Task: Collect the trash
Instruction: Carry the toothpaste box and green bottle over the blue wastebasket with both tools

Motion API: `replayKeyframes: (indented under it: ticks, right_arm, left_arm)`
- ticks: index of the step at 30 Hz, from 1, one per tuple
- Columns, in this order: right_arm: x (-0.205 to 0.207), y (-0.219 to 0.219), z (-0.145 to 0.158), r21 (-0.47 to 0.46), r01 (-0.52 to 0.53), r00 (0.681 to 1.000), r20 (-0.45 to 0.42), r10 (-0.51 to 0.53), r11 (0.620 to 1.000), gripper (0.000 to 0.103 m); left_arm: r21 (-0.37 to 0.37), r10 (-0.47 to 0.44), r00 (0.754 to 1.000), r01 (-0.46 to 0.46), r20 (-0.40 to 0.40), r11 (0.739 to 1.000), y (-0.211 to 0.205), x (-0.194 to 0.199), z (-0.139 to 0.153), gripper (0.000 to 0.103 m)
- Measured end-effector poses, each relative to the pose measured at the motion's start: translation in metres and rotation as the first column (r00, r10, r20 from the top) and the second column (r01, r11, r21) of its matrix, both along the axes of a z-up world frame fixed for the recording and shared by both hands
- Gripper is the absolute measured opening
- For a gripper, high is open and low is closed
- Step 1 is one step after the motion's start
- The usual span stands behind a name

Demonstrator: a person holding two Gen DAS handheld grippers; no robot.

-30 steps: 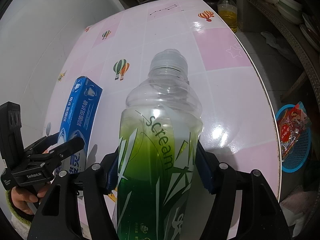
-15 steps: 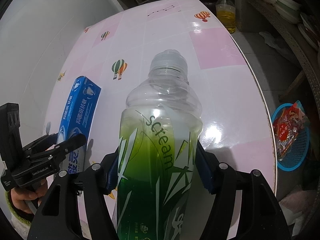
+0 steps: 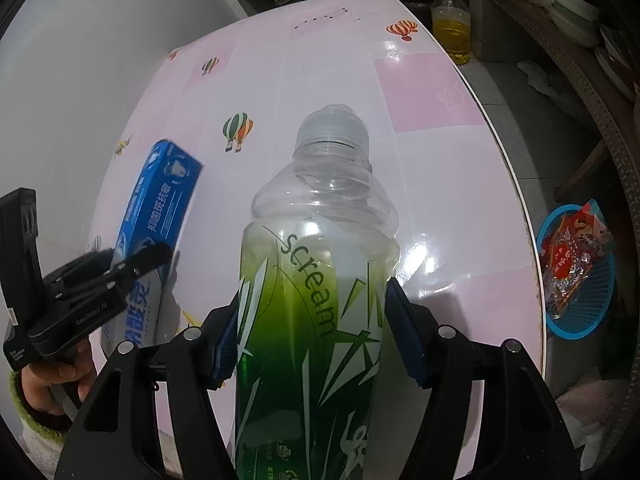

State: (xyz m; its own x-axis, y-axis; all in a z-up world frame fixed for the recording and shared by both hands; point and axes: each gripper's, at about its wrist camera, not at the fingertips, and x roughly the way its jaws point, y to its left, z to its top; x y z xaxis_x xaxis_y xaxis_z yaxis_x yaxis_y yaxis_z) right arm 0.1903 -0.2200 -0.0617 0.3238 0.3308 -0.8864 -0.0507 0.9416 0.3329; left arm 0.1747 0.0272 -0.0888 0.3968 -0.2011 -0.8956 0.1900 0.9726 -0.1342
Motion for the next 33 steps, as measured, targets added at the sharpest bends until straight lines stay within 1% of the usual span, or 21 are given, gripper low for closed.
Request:
replayKeyframes:
  ticks: [3,10,16,24,28,33]
  right_arm:
    - [-0.004,0.001,0.0,-0.007,-0.008,1.0,-0.001,0.008,1.0,0.064]
    - [-0.007,0.007,0.001,-0.026,-0.019,1.0,0.004,0.02,0.999,0.063]
    - [-0.006,0.009,0.002,-0.02,-0.017,1.0,0.008,0.018,1.0,0.063]
    - [-0.012,0.002,0.008,-0.006,-0.024,0.999,0.031,0.025,1.0,0.063]
    - [-0.015,-0.007,0.014,0.031,-0.015,0.999,0.044,0.014,0.999,0.062]
    - [-0.027,-0.026,0.027,0.152,0.018,0.996,0.087,-0.031,0.988,0.062]
  left_arm:
    - [0.011,0.005,1.0,-0.005,0.013,1.0,0.0,-0.002,0.002,0.032]
    - [0.043,0.012,0.997,-0.016,0.077,0.999,0.0,-0.014,0.014,0.031]
    - [0.074,0.01,0.991,-0.019,0.131,0.997,-0.004,-0.019,0.027,0.031]
    - [0.099,0.006,0.985,-0.023,0.171,0.995,-0.009,-0.023,0.039,0.031]
    - [0.096,0.001,0.983,-0.019,0.182,0.995,-0.011,-0.024,0.043,0.031]
    - [0.053,-0.031,0.979,0.021,0.2,0.998,-0.015,-0.024,0.056,0.031]
